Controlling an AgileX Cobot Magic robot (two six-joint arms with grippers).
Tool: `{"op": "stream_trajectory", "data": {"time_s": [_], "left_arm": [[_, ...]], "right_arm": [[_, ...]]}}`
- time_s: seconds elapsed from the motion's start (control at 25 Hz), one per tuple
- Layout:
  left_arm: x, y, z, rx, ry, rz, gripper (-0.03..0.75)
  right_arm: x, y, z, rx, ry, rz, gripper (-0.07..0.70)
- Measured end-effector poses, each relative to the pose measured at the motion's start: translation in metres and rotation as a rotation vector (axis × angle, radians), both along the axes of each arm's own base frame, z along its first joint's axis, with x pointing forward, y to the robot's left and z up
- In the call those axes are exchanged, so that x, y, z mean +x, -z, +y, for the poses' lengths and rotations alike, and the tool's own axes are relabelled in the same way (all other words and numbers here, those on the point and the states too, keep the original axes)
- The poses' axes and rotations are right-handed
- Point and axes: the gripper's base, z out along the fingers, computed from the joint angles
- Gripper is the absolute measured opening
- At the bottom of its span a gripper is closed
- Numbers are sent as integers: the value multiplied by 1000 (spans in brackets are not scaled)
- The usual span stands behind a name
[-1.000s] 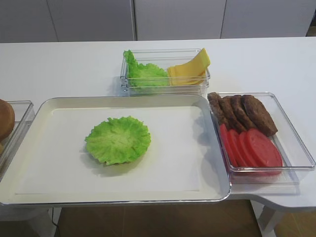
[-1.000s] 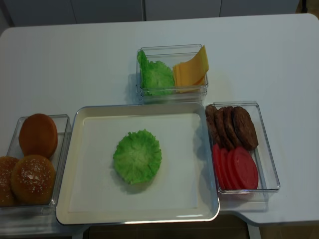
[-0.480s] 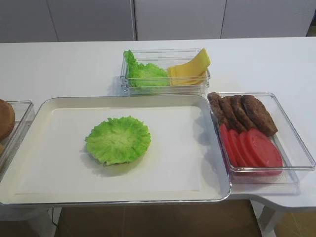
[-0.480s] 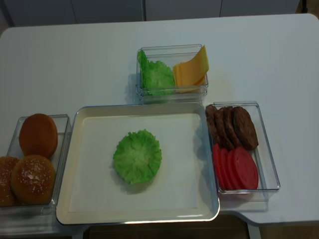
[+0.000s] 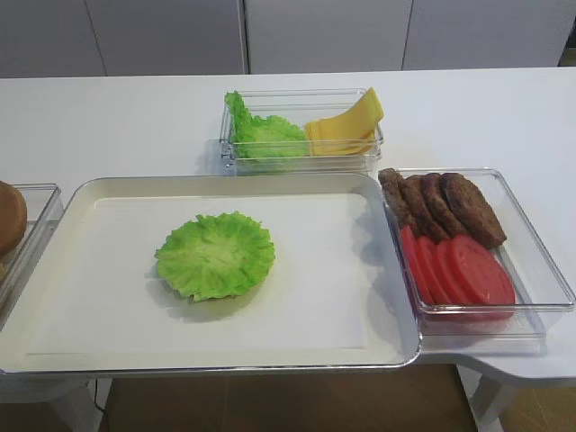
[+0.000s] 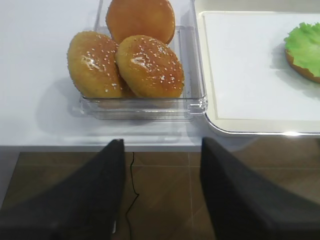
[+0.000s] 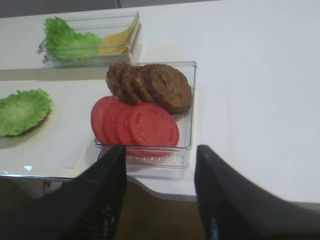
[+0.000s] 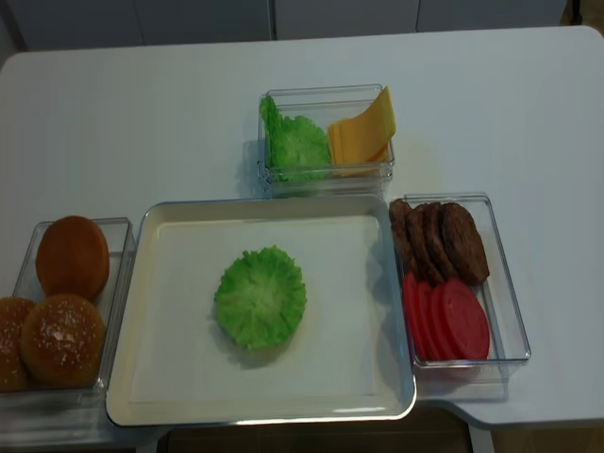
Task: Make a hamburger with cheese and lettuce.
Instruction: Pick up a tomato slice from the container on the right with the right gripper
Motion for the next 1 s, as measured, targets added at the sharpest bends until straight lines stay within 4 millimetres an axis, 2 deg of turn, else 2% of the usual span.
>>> {"op": "stream_trajectory", "data": {"time_s": [0.12,0.36,0.68,1.0], "left_arm": [[0,0,0,0,0,0,362],[0,0,0,0,0,0,362],[0,0,0,0,0,0,362],[0,0,0,0,0,0,362]], "right_arm": [[-6,-11,2,18,-25,-4,335],[15,-30,7,34,-62,171,335],[69,-57,16,105,-93,323,335],[120,-66,22,164,-100,440,335]]}}
